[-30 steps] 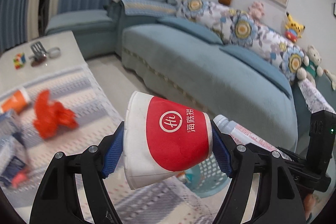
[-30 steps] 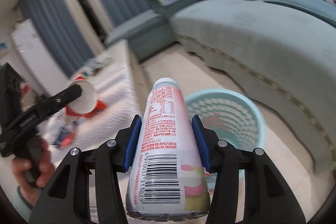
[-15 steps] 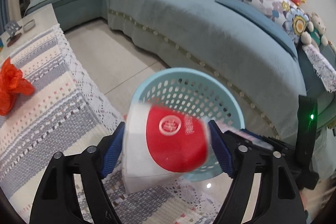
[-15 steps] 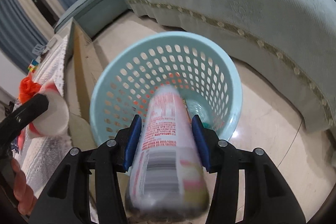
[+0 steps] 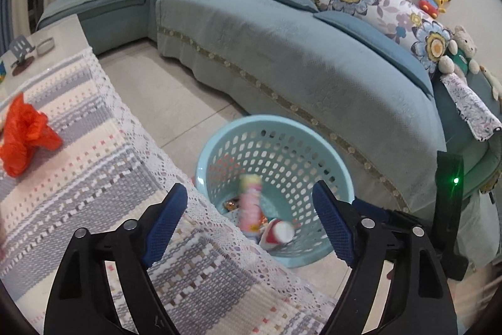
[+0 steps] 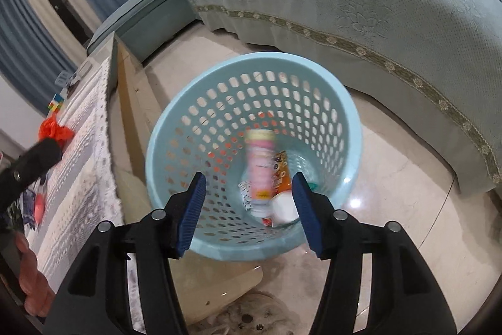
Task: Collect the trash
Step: 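Move both open tools back toward the white cartons on the table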
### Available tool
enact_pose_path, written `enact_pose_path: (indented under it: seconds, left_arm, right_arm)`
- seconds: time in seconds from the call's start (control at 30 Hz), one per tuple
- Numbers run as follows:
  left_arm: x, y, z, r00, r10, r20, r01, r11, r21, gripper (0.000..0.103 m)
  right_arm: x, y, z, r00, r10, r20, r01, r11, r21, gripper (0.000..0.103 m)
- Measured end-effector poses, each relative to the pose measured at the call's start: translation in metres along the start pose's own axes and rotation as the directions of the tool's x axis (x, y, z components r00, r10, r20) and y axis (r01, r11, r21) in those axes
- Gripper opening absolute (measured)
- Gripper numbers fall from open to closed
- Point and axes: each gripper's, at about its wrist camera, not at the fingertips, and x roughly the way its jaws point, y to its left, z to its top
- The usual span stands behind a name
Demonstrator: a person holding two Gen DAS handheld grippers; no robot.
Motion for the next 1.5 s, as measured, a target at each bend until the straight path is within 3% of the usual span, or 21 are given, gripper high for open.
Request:
enact_pose_path:
  seconds: [0.17, 0.33, 0.5, 0.57, 0.73, 0.97, 1.17, 1.4, 1.5]
  left_arm:
    - [-0.053, 0.002, 0.005, 0.995, -0.011, 0.097, 0.011, 1.0, -0.002, 0.073]
    - [-0.115, 0.031, 0.001, 0.979, 0.036, 0.199, -0.026, 0.998, -0.053, 0.073]
    - [-0.184, 0.096, -0.02, 0.949, 0.169, 0.264, -0.132, 0.979, -0.153, 0.073]
    - [-0.203, 0.124, -0.028, 0.937, 0.225, 0.267, -0.175, 0.964, -0.198, 0.073]
    - [-0.234, 0.194, -0.056, 0.919, 0.319, 0.233, -0.239, 0.919, -0.314, 0.073]
    - [-0.223, 0.275, -0.095, 0.898, 0.427, 0.103, -0.343, 0.829, -0.442, 0.073]
    - [-0.197, 0.302, -0.106, 0.914, 0.399, 0.068, -0.32, 0.814, -0.485, 0.073]
    - [-0.188, 0.277, -0.119, 0.965, 0.241, 0.099, -0.168, 0.865, -0.472, 0.057]
    - [-0.184, 0.252, -0.121, 0.985, 0.148, 0.086, -0.097, 0.897, -0.431, 0.056]
  right_arm:
    - [-0.043, 0.047, 0.008, 0.99, 0.076, 0.119, -0.061, 0.99, -0.126, 0.05]
    - [-0.084, 0.11, 0.013, 0.956, 0.206, 0.21, -0.147, 0.952, -0.267, 0.05]
    - [-0.098, 0.18, 0.001, 0.924, 0.291, 0.248, -0.176, 0.899, -0.4, 0.05]
    - [-0.09, 0.207, -0.008, 0.919, 0.323, 0.226, -0.199, 0.875, -0.441, 0.035]
    - [-0.049, 0.245, -0.025, 0.931, 0.331, 0.153, -0.234, 0.864, -0.447, 0.033]
    - [0.021, 0.262, -0.054, 0.965, 0.257, 0.052, -0.203, 0.858, -0.472, 0.033]
    - [0.026, 0.266, -0.06, 0.967, 0.25, 0.049, -0.19, 0.838, -0.512, 0.033]
    - [0.024, 0.269, -0.062, 0.967, 0.245, 0.061, -0.178, 0.831, -0.527, 0.033]
    - [0.026, 0.267, -0.061, 0.968, 0.247, 0.05, -0.187, 0.838, -0.513, 0.033]
